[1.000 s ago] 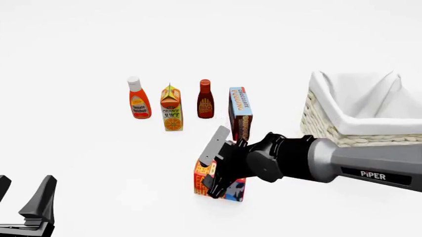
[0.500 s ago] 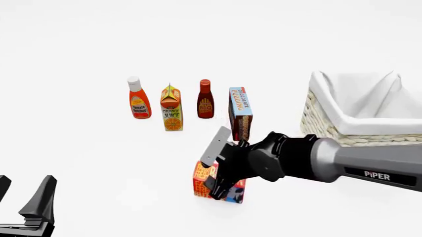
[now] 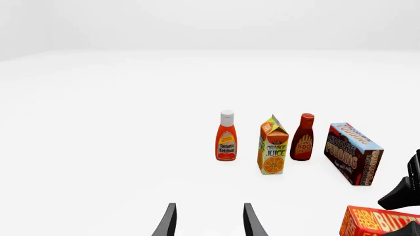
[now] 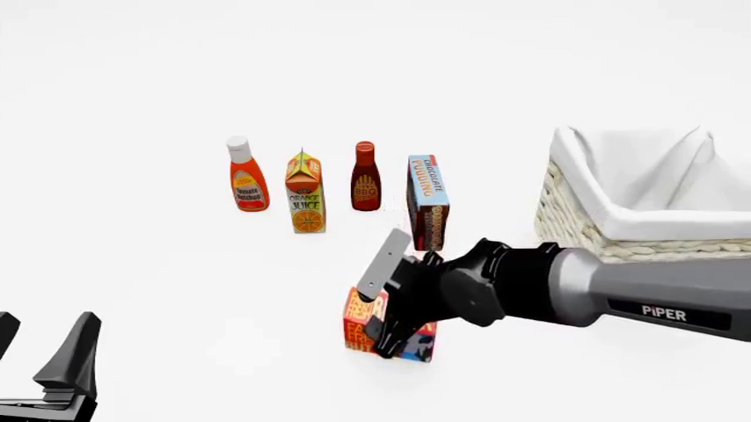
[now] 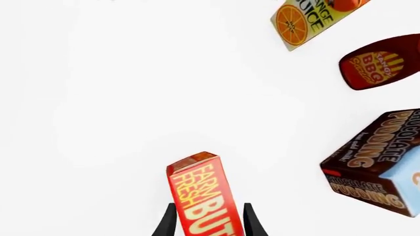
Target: Pick the butter and place it in the basket.
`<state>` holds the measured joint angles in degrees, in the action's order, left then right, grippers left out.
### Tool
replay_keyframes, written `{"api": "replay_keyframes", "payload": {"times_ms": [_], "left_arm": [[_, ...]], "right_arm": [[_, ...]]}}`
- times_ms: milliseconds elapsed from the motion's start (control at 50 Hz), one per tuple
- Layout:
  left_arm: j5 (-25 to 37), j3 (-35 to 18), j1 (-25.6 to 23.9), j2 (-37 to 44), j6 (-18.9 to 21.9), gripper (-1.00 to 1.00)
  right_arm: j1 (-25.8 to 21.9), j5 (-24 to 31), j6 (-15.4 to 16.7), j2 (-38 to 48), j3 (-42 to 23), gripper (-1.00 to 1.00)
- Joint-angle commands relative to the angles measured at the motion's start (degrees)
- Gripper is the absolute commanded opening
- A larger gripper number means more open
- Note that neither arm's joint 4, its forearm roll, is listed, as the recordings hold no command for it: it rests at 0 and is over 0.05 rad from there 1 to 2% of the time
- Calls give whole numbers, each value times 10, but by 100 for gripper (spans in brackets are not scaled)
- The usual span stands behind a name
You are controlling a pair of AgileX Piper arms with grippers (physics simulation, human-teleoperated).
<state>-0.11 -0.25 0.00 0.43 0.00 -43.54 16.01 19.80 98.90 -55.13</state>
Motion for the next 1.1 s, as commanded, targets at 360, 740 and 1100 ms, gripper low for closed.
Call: {"api": "replay_keyframes", "payload": {"times_ms": [360, 740, 1100], "left_arm": [[0, 0, 0, 0, 0, 100], [0, 0, 0, 0, 0, 100], [0, 0, 0, 0, 0, 100]], "right_arm": [[-5, -56, -31, 42, 25, 100], [-26, -87, -43, 45, 60, 100], [-36, -75, -34, 37, 70, 100]]}}
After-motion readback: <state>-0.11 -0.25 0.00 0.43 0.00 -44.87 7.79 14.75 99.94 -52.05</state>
